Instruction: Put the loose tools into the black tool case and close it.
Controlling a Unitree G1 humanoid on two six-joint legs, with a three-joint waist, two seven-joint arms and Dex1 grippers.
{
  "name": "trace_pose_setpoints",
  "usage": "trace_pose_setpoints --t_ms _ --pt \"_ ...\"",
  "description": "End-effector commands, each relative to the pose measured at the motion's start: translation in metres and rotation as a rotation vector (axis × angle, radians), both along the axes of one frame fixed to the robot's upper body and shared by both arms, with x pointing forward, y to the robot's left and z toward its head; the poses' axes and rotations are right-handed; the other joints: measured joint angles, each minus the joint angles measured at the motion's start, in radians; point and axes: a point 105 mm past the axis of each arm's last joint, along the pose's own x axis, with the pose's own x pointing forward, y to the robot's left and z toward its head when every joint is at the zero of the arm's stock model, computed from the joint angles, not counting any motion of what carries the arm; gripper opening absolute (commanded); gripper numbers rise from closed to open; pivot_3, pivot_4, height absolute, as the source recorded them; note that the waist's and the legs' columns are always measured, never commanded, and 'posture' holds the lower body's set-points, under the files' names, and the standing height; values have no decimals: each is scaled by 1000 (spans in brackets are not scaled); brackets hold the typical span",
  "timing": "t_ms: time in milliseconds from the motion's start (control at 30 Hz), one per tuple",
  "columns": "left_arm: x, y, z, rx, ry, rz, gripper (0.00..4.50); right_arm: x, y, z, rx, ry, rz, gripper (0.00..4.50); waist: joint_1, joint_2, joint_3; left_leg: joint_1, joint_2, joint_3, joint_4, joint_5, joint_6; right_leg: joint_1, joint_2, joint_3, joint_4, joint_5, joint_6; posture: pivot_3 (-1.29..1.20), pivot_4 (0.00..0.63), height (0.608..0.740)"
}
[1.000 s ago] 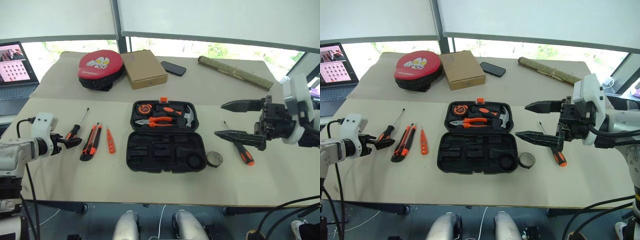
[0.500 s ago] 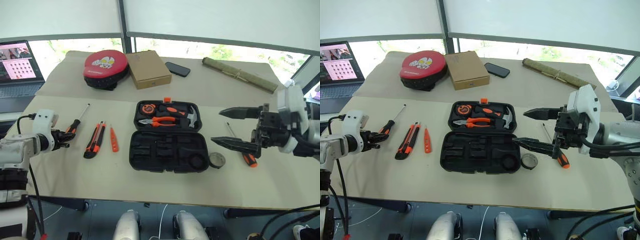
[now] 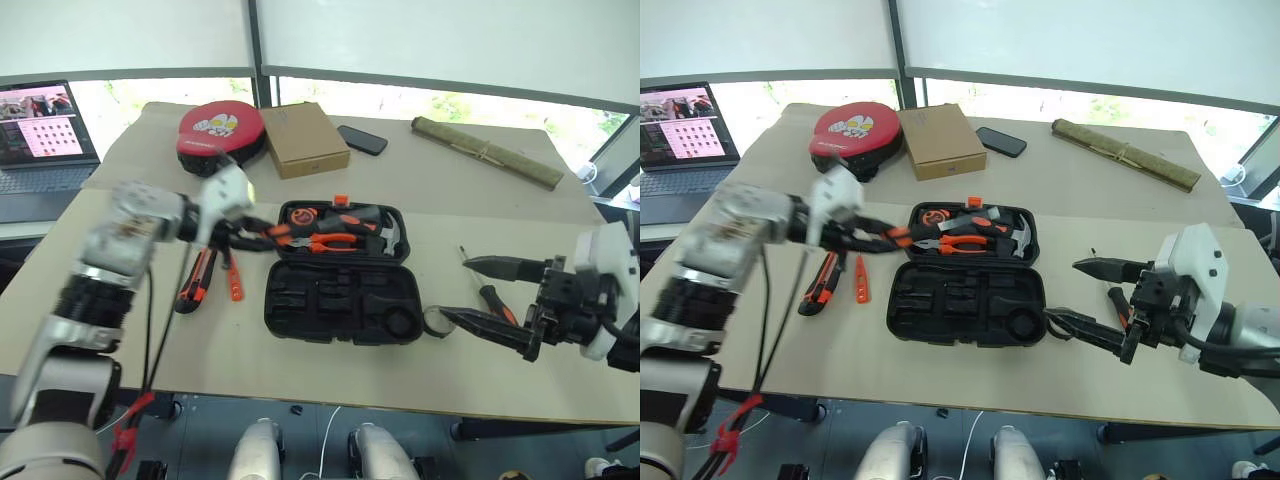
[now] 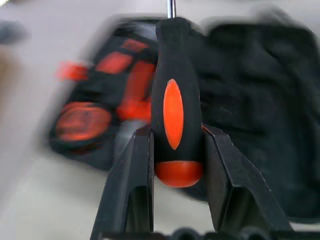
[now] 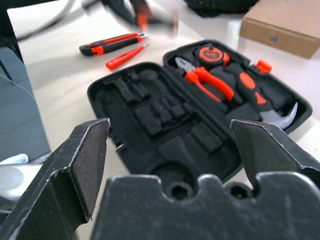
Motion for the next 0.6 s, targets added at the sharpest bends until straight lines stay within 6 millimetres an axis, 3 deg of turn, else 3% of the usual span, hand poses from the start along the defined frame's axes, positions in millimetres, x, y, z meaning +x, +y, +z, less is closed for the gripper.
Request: trace_pose_setpoints --t_ms 33,167,600 --pt "6 -4 6 84 -81 -84 842 1 -5 6 -35 -69 -67 4500 -9 -1 0 0 0 0 0 0 0 0 0 0 0 0 0 0 150 740" --pt "17 -13 -13 151 -66 -78 842 5 -13 3 -60 -75 -135 4500 -7 0 0 0 -1 -2 0 0 0 0 0 0 0 0 0 0 150 740" --pt "30 -18 -28 190 -126 -101 842 7 -9 6 -22 -92 -151 4500 -4 -1 0 -4 -1 -5 3 0 0 0 0 -1 0 0 1 0 150 740"
